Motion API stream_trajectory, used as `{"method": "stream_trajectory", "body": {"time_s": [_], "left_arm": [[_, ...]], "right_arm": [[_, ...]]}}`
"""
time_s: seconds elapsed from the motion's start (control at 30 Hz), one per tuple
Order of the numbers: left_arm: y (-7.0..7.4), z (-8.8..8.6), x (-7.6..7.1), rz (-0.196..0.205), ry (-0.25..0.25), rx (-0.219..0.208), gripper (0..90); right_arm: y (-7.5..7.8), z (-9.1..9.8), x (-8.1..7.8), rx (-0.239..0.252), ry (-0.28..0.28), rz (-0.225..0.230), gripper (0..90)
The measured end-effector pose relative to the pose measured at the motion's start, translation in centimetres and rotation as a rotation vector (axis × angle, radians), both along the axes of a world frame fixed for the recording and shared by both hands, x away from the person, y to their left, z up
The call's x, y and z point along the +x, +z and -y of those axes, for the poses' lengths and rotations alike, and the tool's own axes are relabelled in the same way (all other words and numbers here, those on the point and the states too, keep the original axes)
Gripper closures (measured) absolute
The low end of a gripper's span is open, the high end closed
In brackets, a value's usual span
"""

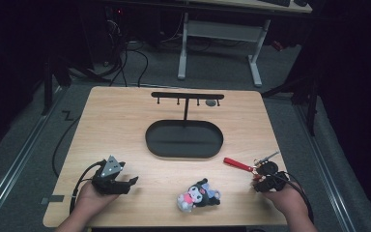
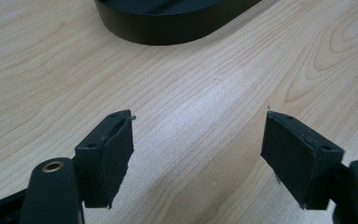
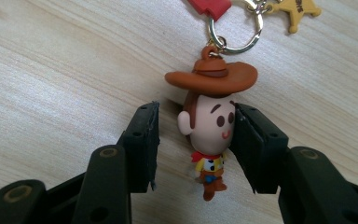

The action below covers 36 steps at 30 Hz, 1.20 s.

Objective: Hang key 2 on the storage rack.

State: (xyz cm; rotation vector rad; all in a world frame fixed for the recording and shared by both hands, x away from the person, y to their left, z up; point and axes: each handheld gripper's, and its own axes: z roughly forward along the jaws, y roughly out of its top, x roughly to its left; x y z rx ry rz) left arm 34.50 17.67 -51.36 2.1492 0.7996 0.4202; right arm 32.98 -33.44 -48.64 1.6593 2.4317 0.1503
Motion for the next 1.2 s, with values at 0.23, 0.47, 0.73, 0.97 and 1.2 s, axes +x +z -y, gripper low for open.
{"method": "stream_trajectory", "body": {"time_s": [0.23,0.47,0.73,0.97,1.2], "left_arm": [[-0.03,0.01,-0.02,-0.001,-0.001,0.003,25.5],[0.03,-0.04,-0.08,0.0,-0.004,0.001,25.7],[0.06,-0.04,-0.18,0.002,-0.007,0.003,26.0],[0.05,-0.03,-0.15,0.006,-0.008,0.004,26.6],[0.07,-0.04,-0.23,0.018,-0.01,0.004,27.1]], "right_arm": [[-0.14,0.04,0.17,0.015,-0.008,-0.004,55.8],[-0.16,0.35,0.39,0.043,-0.023,-0.005,60.4],[-0.15,0.14,0.57,0.049,-0.02,-0.019,66.1],[-0.06,0.14,0.74,0.045,-0.03,-0.035,66.6],[-0.04,-0.02,0.8,0.034,-0.032,-0.038,66.8]]}}
